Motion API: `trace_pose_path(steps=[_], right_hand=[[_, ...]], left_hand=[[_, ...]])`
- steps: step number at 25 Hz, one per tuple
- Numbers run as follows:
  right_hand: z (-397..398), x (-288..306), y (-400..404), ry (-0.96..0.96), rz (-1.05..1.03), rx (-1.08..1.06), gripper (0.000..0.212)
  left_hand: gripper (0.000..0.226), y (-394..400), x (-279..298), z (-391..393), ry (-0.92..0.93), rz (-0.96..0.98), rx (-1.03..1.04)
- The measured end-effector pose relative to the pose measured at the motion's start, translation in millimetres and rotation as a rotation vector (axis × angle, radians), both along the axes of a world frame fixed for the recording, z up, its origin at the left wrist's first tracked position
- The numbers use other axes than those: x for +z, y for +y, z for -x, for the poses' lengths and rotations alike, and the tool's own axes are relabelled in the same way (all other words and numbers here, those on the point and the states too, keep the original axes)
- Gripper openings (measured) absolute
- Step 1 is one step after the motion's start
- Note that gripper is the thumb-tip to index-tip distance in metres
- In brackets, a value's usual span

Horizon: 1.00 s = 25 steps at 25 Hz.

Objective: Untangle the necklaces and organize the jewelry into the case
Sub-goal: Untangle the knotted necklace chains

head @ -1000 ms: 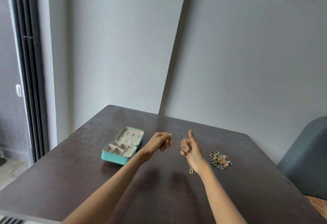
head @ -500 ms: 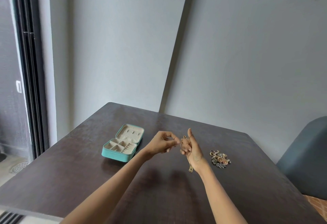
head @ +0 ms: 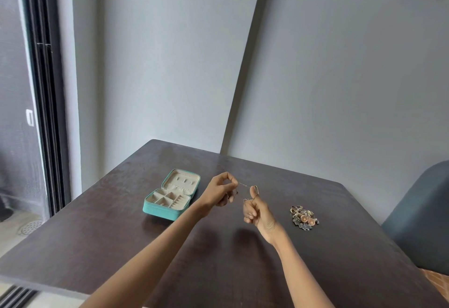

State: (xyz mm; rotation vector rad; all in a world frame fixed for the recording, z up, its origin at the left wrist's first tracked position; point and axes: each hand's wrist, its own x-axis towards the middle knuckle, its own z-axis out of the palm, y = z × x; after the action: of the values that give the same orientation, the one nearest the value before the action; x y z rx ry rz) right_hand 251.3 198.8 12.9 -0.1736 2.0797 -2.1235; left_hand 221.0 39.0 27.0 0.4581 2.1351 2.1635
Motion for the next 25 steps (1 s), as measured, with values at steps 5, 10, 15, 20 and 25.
trace_pose_path(steps=[5,10,15,20,25], right_hand=[[1,0,4,0.024,-0.001,0.027,0.074],[3,0,1,0.033,0.054,-0.005,0.069],[6,-2,1,0.043,0.152,-0.061,0.068],[7,-6,0,0.032,0.225,-0.156,0.049],[5,-6,-9,0.067,0.278,-0.21,0.04]], left_hand=[[0.008,-6,-8,5,0.227,0.266,0.095],[0.008,-11,-18,3,0.451,0.695,0.166],[0.005,-11,-15,0,0.439,0.723,0.132],[0.008,-11,-17,5,0.408,0.744,0.037],[0.009,-8,-19,9,0.393,0.686,0.117]])
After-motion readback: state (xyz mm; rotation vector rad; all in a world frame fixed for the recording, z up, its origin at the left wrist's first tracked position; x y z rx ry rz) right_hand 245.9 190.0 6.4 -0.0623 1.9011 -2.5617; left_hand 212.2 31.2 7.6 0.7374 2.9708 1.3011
